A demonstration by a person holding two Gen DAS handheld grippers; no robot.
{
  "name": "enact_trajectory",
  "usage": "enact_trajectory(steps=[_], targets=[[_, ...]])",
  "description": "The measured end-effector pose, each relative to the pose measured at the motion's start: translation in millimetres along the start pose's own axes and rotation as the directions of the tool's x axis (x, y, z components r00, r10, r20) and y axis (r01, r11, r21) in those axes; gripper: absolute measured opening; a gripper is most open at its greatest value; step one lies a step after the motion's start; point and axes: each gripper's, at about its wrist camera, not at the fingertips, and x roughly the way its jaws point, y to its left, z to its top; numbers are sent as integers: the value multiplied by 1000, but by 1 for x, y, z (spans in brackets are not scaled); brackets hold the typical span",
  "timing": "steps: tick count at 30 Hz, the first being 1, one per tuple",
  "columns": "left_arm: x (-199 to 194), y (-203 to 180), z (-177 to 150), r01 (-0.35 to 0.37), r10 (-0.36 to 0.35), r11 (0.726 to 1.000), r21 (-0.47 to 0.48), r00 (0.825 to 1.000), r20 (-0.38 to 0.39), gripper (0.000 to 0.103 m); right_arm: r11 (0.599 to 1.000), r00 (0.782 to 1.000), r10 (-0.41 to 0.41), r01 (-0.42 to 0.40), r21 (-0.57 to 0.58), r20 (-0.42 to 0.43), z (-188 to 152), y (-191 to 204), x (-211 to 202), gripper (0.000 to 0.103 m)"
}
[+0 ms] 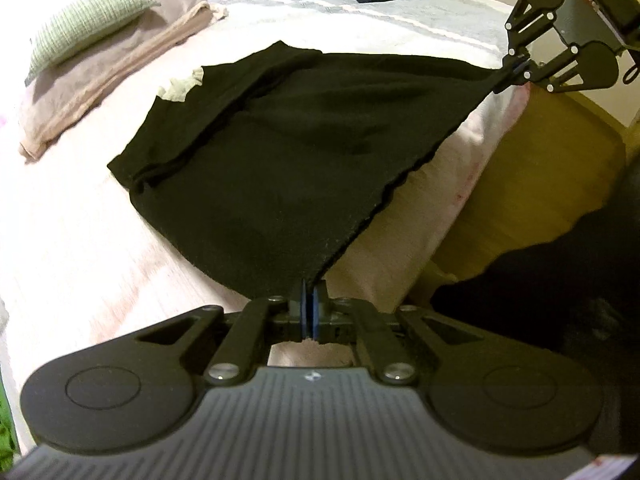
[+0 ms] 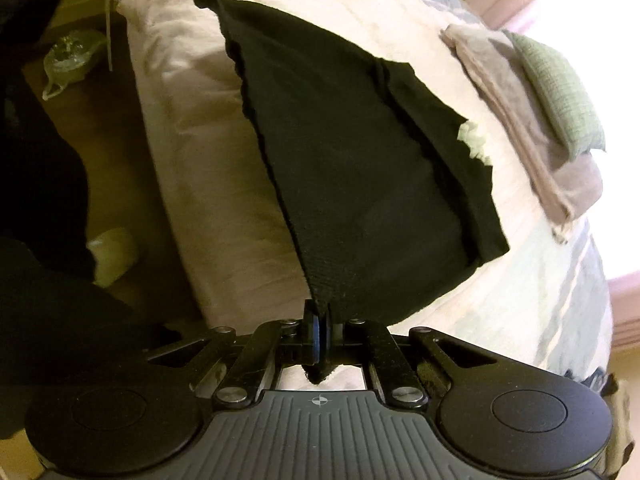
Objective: Fold large clothes
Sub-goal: 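Grasp the sweater hem corners with both grippers and fold it toward the collar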
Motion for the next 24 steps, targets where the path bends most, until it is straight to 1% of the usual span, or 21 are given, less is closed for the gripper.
enact_trajectory(steps=[3,6,9,11,15,18,20,24], targets=[[-13,1,-2,1,-1,1000,-1,1000,8,0,1000,1000,13,-13,-3,-8,4,1,-9,0],[-21,22,14,-14,15,1000,-19,999,49,0,1000,1000,-20,20,14,5,18,-23,-20,0],[-31,52,43,-47,47,999,0,993,105,0,998,997,-67,67,-1,30,36,-58,-32,0],[-36,76,66,-56,56,998,-7,990,132,0,996,995,-90,90,1,50,45,-87,-37,0],[-37,125,120,-77,75,997,10,984,162,0,996,993,-85,84,14,79,60,-154,-33,0],[-18,164,159,-83,80,996,16,985,152,0,998,993,-69,69,6,93,63,-208,-13,0],[3,189,183,-85,83,996,16,988,131,0,999,993,-48,49,-2,103,62,-245,8,0],[51,240,224,-84,86,996,-30,993,77,0,1000,993,0,0,-1,116,59,-314,57,0]])
